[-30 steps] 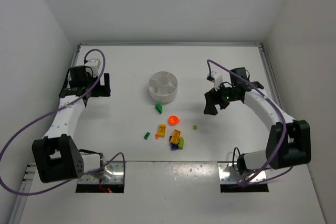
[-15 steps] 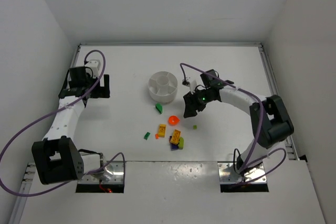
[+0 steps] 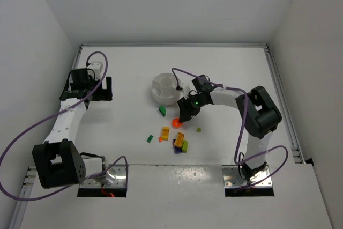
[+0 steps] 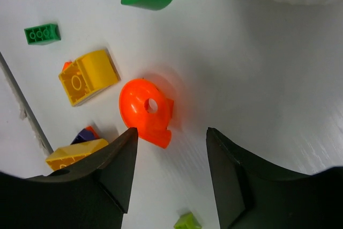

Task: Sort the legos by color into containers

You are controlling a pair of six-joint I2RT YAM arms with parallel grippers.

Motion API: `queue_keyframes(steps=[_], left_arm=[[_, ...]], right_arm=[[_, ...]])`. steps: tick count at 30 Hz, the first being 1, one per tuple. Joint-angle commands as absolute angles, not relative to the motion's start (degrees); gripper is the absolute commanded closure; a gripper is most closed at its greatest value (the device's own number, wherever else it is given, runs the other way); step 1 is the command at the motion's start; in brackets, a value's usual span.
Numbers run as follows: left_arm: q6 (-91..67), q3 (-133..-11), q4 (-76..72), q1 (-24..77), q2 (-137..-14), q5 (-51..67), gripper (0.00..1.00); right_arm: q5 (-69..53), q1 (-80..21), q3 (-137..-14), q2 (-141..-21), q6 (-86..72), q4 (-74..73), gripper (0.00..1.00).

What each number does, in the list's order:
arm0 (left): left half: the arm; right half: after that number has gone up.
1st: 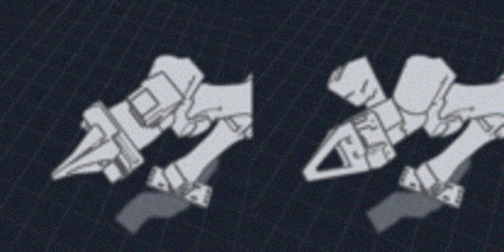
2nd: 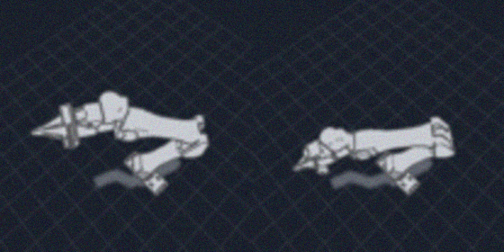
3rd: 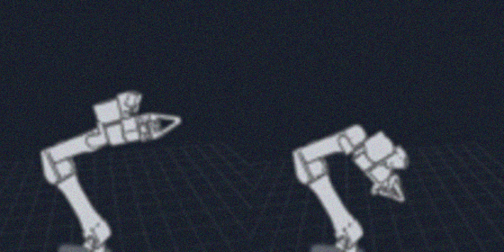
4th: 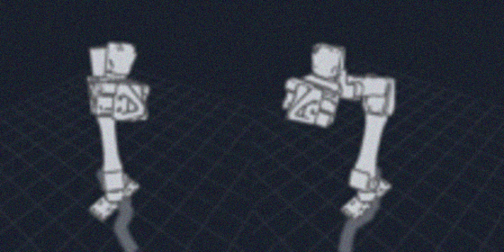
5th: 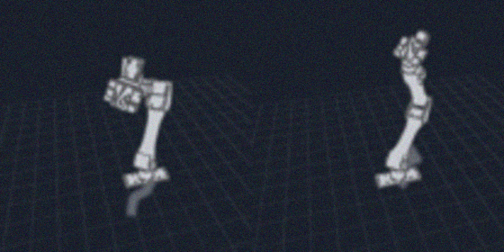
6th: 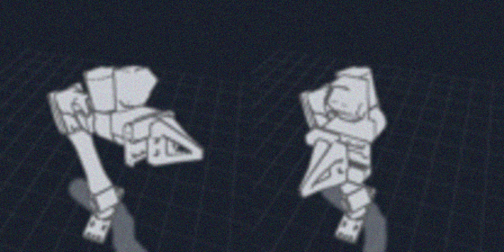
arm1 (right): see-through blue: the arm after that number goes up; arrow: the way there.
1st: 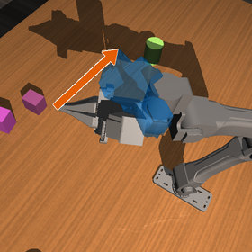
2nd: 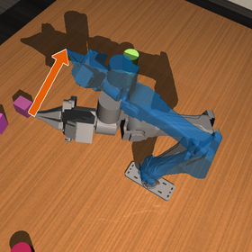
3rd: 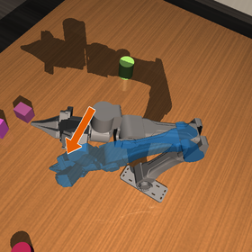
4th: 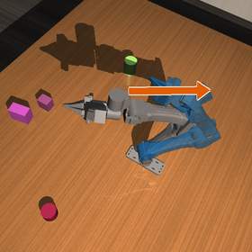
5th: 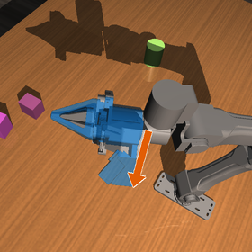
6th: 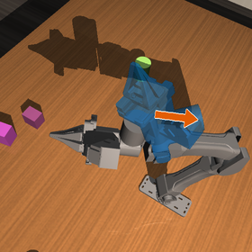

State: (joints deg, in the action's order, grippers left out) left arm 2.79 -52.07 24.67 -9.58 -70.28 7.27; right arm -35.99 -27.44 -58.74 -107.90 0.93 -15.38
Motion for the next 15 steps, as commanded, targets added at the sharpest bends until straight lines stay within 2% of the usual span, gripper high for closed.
queue_keyframes(steps=[1,10,14,15], left_arm=[[3.3,-52.9,24.3,-10.1,-70.1,7.8,0.0],[3.3,-52.9,24.3,-10.1,-70.7,7.3,0.0],[3.3,-52.9,24.3,-10.1,-71.2,7.3,0.0],[3.3,-52.9,24.3,-10.1,-71.2,7.3,0.0]], right_arm=[[-36.6,-29.1,-61.6,-109.1,-0.7,-11.8,0.46],[-37.1,-30.8,-62.9,-111.4,-1.2,-11.2,0.55],[-37.6,-30.8,-62.4,-111.9,0.0,-11.8,0.67],[-38.3,-30.8,-62.4,-111.9,0.0,-12.4,0.67]])
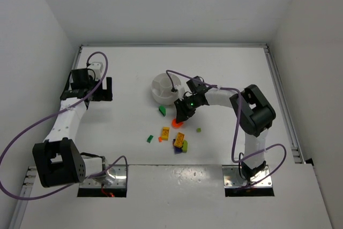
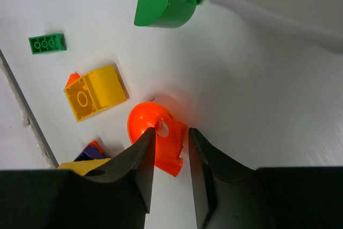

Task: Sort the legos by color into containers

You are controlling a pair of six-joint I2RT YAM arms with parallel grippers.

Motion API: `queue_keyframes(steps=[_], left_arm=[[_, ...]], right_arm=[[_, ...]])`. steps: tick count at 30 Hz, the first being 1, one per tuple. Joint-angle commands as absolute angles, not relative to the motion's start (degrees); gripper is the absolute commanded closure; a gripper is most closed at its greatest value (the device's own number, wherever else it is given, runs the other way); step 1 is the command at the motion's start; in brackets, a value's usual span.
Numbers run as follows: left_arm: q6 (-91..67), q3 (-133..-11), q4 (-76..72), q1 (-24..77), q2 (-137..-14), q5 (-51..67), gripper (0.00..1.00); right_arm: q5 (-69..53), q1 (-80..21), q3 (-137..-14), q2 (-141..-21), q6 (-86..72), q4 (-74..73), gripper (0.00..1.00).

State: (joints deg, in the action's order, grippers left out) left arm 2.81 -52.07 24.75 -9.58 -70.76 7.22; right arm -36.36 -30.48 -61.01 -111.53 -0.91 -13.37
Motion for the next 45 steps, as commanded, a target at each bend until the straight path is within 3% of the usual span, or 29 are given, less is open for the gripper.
queue_keyframes(steps=[1,5,9,13,18,27,35,45], left_arm=[[3.3,-52.9,24.3,-10.1,-71.2,7.3,0.0],[3.3,-52.9,24.3,-10.1,-71.2,7.3,0.0],[3.3,-52.9,23.8,-10.1,-71.2,7.3,0.0],[3.3,-52.4,23.8,-10.1,-71.7,7.3,0.0],[3.3,-52.4,23.8,-10.1,-71.2,7.8,0.0],[3.3,-52.9,24.3,-10.1,-69.4,9.9,0.0],[2.7,-56.3,26.6,-10.1,-70.0,6.1,0.0],[2.2,-54.6,26.0,-10.1,-70.0,4.4,0.0]], right_arm=[[-38.3,-30.8,-61.9,-111.9,0.0,-12.4,0.69],[-38.3,-30.8,-60.6,-111.4,1.2,-12.4,0.75],[-38.3,-30.8,-60.6,-110.2,1.9,-13.4,0.94],[-38.3,-30.8,-60.6,-106.9,1.9,-15.5,0.99],[-38.3,-30.8,-61.2,-101.3,2.5,-18.5,1.0],[-25.1,-29.8,-63.6,-89.6,2.5,-20.1,1.0],[-5.4,-29.8,-82.3,-100.0,2.5,-22.8,1.0],[2.4,-31.0,-98.5,-110.4,2.0,-24.6,1.0]])
